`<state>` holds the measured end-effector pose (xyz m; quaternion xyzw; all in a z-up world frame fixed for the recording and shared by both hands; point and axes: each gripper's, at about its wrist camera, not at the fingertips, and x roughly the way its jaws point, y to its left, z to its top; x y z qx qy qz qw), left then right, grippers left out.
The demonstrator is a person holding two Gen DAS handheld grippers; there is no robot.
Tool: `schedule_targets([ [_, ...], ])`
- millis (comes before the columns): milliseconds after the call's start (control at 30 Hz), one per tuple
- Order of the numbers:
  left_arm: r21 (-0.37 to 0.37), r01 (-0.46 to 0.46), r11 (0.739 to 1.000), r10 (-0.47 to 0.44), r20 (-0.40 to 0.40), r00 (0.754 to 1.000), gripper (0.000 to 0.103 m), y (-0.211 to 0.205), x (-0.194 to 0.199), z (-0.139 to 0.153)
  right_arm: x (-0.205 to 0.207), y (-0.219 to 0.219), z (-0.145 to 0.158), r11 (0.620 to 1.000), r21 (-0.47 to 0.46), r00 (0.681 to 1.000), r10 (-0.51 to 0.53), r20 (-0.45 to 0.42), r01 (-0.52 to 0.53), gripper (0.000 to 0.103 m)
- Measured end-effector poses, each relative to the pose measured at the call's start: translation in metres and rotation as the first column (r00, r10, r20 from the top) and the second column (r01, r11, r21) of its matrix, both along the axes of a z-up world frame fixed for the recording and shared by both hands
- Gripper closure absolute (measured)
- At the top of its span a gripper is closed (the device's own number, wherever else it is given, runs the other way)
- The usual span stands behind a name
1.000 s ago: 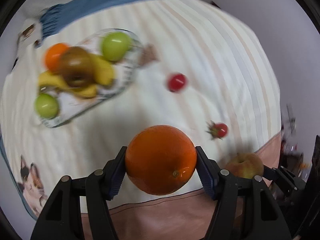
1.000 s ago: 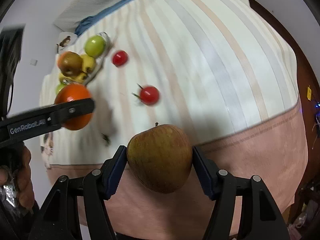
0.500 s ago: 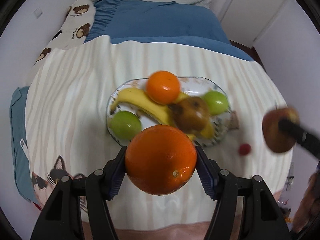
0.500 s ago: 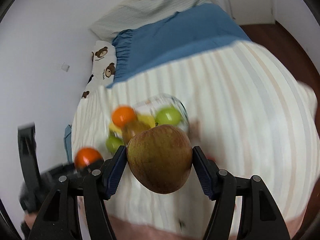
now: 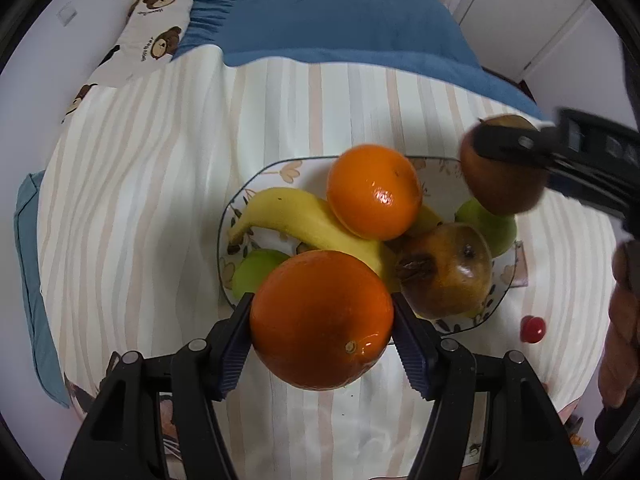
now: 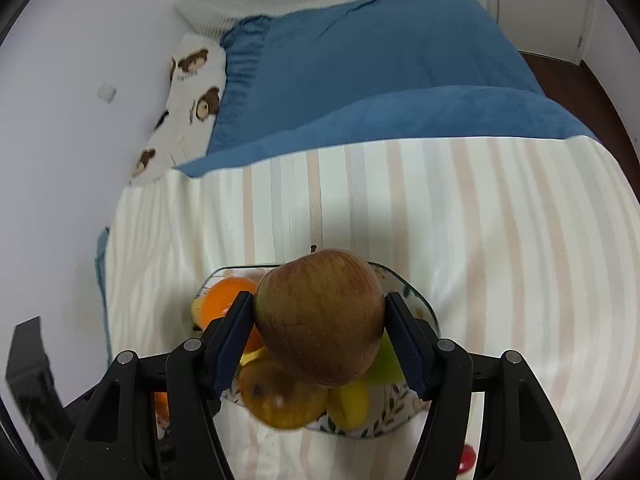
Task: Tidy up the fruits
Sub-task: 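Carry the orange and red apple onto the plate and open both tools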
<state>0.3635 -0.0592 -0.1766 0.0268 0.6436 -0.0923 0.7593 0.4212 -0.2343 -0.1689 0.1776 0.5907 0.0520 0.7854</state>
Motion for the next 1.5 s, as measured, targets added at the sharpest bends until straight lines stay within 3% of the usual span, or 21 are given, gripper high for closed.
schedule_targets([
  [333, 0.021, 0.040, 0.999, -0.039, -0.038, 0.999, 0.040, -0.009, 0.002, -0.021, 0.028, 0.022, -0.034, 0.993, -0.082, 0.995, 0.083, -0.056, -0.087, 0.035],
  [967, 0.037, 0.025, 0.999, -0.024, -0.034, 0.999, 0.040, -0.016, 0.004, -0.036, 0.028, 0.031, -0.046, 0.985, -0.125, 0.991, 0.112, -0.077, -0.121, 0.034],
  [1167, 0.089, 0.039, 0.995, -0.041, 0.013, 0.999, 0.040, -0.019, -0.001, -0.039, 0.027, 0.039, -0.047, 0.977, -0.160, 0.988, 0.130, -0.086, -0.142, 0.033],
  [1300, 0.046, 0.048, 0.998, -0.048, -0.001, 0.999, 0.040, -0.022, -0.008, -0.042, 0.025, 0.040, -0.048, 0.976, -0.161, 0.987, 0.130, -0.093, -0.144, 0.033],
  [1500, 0.036, 0.048, 0.998, -0.049, 0.000, 0.999, 0.040, -0.029, -0.014, -0.045, 0.027, 0.038, -0.049, 0.981, -0.143, 0.988, 0.118, -0.104, -0.132, 0.033],
])
